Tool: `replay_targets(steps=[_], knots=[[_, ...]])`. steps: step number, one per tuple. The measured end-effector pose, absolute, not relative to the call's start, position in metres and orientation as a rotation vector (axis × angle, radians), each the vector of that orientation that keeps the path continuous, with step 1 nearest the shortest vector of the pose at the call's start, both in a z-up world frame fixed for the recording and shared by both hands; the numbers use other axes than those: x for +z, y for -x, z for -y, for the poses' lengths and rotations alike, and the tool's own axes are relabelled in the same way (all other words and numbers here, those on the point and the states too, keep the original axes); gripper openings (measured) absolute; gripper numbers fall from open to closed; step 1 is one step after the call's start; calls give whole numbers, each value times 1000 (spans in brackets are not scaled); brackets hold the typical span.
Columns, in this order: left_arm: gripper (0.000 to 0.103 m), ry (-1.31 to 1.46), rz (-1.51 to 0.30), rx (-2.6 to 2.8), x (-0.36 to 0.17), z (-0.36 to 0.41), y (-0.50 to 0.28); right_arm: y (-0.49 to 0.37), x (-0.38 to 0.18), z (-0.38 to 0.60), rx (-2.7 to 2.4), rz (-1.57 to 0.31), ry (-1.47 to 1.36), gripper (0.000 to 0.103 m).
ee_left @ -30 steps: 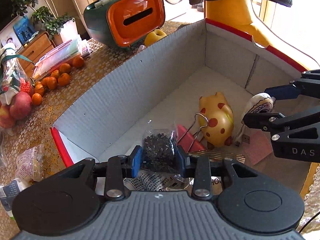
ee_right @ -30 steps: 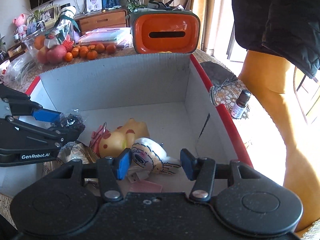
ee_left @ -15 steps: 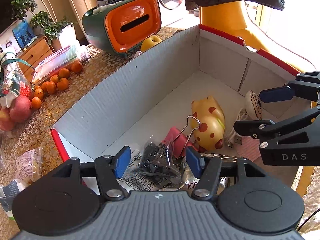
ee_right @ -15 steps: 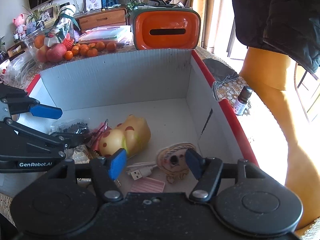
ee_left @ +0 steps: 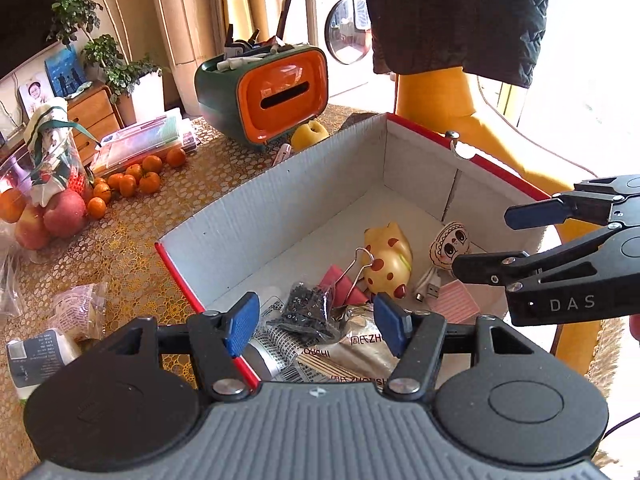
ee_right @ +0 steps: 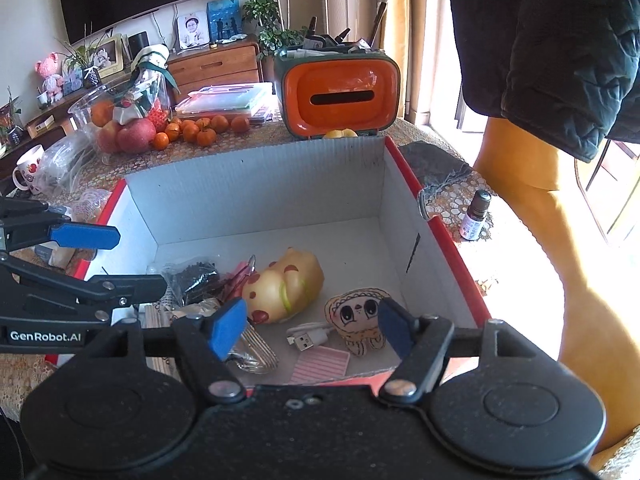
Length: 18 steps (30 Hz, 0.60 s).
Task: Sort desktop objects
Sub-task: 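Open the left tool to drop the pellet bag while the right tool releases the white toy, then withdraw both open tools from the red box back over the table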
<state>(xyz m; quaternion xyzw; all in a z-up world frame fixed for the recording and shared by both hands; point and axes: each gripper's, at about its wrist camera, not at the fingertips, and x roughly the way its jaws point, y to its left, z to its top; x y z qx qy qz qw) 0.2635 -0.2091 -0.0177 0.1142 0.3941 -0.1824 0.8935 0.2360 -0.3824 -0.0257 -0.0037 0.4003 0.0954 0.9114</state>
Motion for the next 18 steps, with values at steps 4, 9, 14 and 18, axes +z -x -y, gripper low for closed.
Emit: replay_targets(steps=[4,9,14,18], knots=[[62,-224,-791,-371,-6,199,-247,-224,-14,377,209,-808,-1,75],[70,-200,-759,-362,6,186,-226,-208,-4,365,224,-795,6,75],[70,-173,-736,-355,17,170,-209,-191,7,351,245,-768,6,81],[73,-145,-717,-343,24,153,-196,-182,16,342,252,-755,-1,83]])
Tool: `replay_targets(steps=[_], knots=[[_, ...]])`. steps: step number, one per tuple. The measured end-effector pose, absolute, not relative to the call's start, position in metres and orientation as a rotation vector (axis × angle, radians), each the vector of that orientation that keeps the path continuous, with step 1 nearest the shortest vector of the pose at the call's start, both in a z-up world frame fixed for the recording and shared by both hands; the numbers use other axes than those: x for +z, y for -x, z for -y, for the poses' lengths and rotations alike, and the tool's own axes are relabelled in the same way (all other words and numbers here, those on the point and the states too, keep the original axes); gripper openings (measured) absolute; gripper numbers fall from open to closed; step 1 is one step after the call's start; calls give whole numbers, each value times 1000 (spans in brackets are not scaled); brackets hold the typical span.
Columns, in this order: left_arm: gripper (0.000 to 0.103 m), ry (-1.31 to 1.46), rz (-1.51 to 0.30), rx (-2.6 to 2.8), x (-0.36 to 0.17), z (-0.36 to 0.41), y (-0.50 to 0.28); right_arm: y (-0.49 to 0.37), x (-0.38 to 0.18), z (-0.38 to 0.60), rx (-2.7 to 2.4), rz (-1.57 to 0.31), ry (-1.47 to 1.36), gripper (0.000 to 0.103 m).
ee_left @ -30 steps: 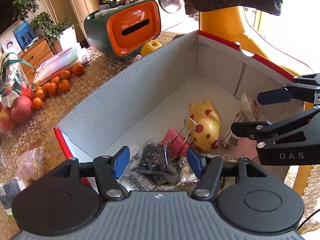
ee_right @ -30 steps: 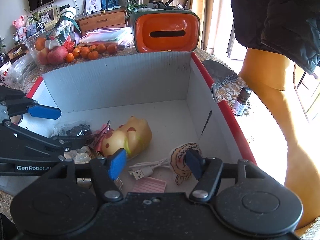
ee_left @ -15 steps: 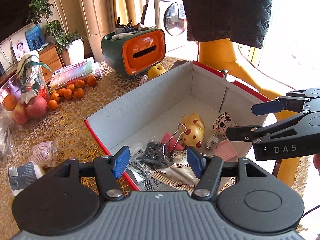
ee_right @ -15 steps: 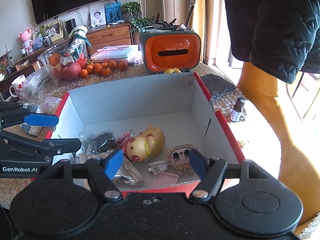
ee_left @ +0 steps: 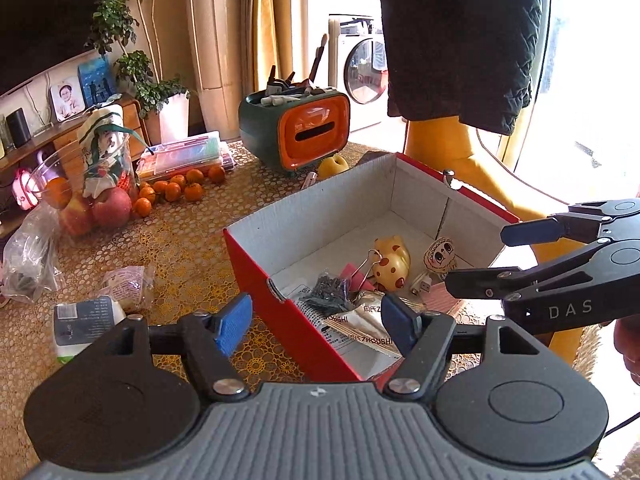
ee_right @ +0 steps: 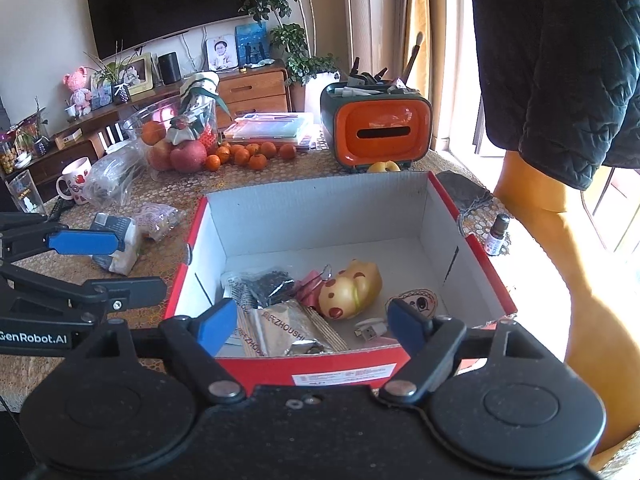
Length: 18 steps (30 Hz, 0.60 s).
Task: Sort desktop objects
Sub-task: 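Withdraw both open tools from the red box back over the table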
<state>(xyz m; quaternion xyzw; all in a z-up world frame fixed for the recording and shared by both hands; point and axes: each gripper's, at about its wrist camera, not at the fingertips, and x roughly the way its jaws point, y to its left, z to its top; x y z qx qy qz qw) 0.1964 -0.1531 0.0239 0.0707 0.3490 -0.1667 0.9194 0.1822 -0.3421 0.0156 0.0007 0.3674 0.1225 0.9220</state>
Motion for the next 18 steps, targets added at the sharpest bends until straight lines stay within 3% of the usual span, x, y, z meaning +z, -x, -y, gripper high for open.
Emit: replay_targets(steps=[12,18], knots=[[85,-84,-677,-292,28,105,-160,-164,24,308,268,-744,-22,87],[92,-80,-654,-275,24,82,-145,-157,27,288,290,-729,-31,93]])
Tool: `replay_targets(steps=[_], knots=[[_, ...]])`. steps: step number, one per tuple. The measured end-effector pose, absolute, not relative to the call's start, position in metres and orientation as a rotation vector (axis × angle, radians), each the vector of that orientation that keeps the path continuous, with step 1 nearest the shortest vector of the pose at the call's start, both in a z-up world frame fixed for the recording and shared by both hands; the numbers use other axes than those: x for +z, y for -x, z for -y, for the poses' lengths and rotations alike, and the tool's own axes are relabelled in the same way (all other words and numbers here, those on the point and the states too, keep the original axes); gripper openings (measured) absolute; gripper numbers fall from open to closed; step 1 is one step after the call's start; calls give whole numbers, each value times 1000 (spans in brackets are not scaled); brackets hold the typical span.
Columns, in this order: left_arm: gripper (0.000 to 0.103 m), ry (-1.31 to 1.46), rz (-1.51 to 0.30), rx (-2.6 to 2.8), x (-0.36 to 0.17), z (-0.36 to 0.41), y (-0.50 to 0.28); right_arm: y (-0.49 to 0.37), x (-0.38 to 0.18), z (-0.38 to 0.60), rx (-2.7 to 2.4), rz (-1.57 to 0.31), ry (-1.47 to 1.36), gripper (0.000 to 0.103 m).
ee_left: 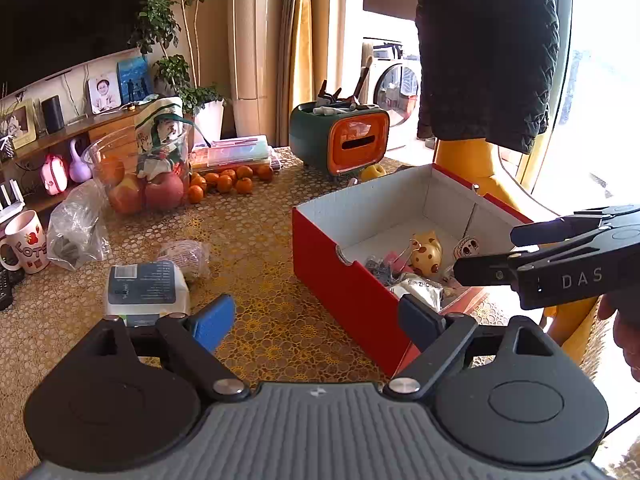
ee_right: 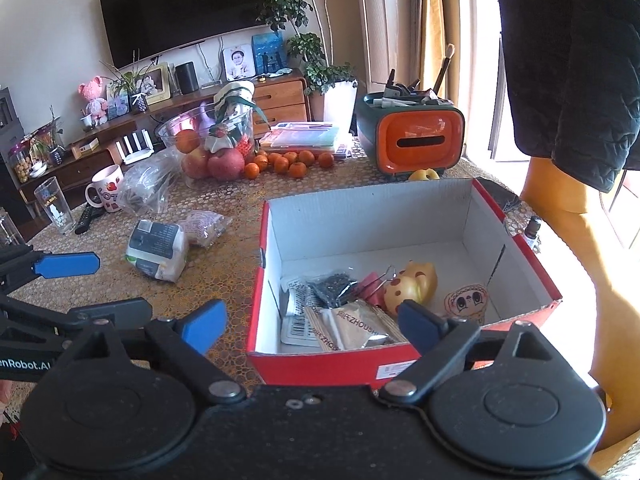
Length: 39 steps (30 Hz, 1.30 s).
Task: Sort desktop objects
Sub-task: 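Withdraw both open tools from the red box back over the table, then close the left tool on the wet-wipes pack while the right tool grips the clear snack bag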
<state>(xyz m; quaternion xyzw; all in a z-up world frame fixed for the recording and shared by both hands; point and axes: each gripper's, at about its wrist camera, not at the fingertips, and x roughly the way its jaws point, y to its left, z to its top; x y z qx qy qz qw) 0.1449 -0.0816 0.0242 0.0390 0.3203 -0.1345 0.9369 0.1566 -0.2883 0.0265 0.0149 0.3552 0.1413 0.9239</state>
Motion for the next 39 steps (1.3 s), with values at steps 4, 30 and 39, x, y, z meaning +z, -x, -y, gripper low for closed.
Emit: replay_targets(steps=[4,30,39], knots=[[99,-74,-647,-262,17,66,-136,-156,29,273,311,-715,-32,96],[103,35,-597,-115,-31,-39,-146,-209,15,158,408,-745,42,97],[103,23,-615,-101,-52,-56,-173,-245,-1,123,452,-775,95,97]])
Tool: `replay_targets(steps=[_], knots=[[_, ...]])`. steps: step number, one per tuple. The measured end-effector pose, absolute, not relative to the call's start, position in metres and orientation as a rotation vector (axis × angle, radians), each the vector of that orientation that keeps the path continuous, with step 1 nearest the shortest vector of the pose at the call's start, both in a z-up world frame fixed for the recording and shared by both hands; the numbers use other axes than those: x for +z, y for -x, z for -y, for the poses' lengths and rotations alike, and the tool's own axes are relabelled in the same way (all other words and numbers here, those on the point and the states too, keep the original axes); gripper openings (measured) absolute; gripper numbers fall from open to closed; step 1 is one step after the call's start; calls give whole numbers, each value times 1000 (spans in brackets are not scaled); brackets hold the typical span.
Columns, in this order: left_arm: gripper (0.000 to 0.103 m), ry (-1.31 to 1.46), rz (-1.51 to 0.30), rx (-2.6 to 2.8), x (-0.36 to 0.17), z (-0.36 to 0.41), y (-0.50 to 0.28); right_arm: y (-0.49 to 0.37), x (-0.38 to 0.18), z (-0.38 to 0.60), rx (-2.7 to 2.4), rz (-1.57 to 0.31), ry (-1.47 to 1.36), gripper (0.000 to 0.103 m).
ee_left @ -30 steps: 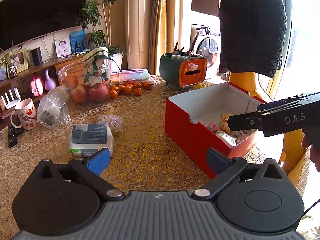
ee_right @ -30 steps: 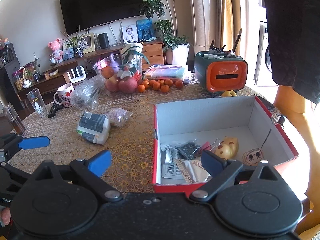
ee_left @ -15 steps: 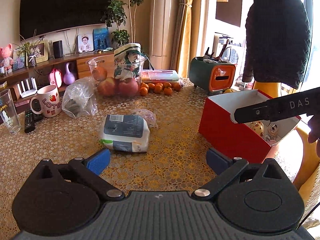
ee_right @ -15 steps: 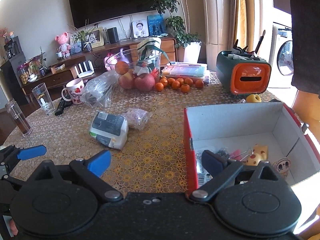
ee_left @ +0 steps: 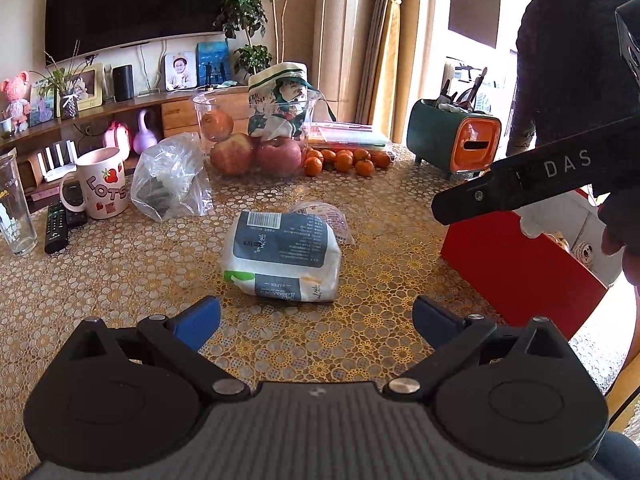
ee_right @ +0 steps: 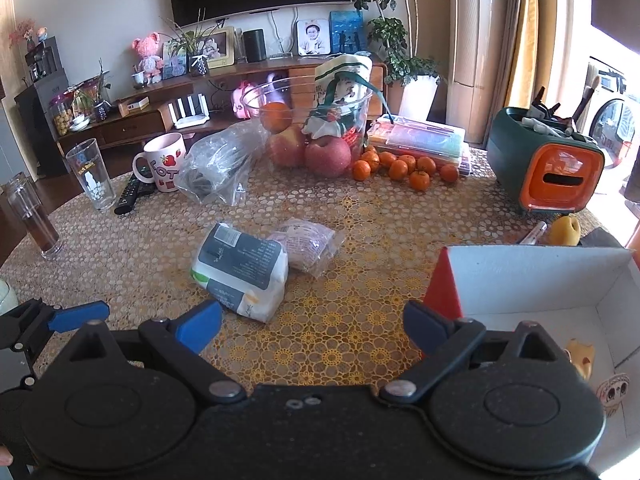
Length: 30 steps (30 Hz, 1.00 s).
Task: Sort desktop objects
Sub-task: 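Close the left tool on the wet-wipes pack while the right tool grips the clear snack bag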
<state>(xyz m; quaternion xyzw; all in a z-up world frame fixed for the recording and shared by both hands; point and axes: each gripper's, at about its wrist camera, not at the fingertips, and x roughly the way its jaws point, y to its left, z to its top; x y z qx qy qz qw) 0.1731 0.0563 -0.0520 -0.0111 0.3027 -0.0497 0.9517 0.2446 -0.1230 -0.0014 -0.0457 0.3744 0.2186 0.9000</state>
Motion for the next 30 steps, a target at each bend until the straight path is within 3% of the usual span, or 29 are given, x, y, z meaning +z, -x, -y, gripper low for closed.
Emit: replay_targets(steps=[30], knots=[[103,20,-669,-69,-90,-91,-281,-391,-56,40,484,-907,96,97]])
